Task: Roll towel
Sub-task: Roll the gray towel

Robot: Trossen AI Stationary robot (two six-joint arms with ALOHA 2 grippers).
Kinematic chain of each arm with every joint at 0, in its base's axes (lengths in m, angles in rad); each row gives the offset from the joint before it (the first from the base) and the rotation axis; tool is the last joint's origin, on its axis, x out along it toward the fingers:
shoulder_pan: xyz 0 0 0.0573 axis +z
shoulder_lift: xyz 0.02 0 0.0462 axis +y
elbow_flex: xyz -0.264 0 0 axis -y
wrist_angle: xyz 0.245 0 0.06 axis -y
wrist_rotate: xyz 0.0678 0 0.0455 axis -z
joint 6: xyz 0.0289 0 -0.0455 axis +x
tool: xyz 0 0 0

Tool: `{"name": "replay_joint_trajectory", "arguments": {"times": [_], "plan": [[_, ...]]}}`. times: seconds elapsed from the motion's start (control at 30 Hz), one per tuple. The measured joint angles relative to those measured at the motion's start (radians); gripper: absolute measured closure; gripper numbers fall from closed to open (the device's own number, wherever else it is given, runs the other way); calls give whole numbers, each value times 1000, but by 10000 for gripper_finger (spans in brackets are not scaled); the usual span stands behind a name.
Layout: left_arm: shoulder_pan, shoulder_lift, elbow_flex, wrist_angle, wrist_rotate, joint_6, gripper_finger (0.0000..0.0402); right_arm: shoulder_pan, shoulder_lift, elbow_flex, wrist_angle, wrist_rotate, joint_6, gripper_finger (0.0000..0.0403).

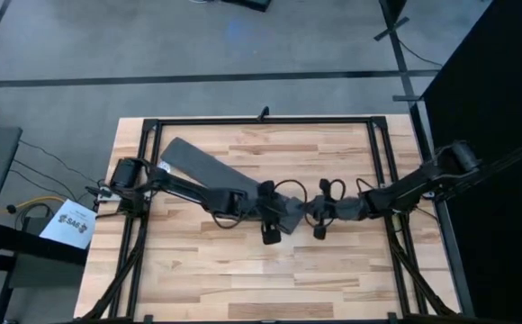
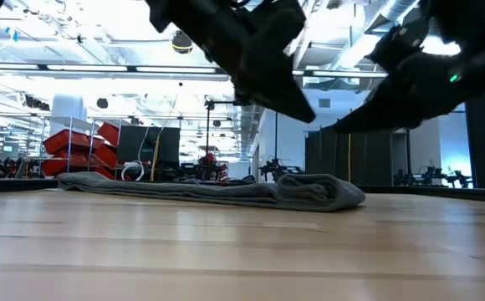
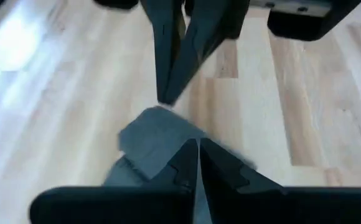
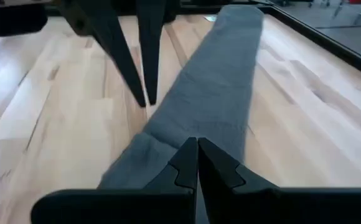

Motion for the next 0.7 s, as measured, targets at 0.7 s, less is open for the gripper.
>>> {"name": "replay_joint_trajectory", "arguments": {"times": [0.7], "plan": [[66, 50, -396, 356, -109, -101, 396, -299, 520, 202, 311, -792, -300, 403]]}}
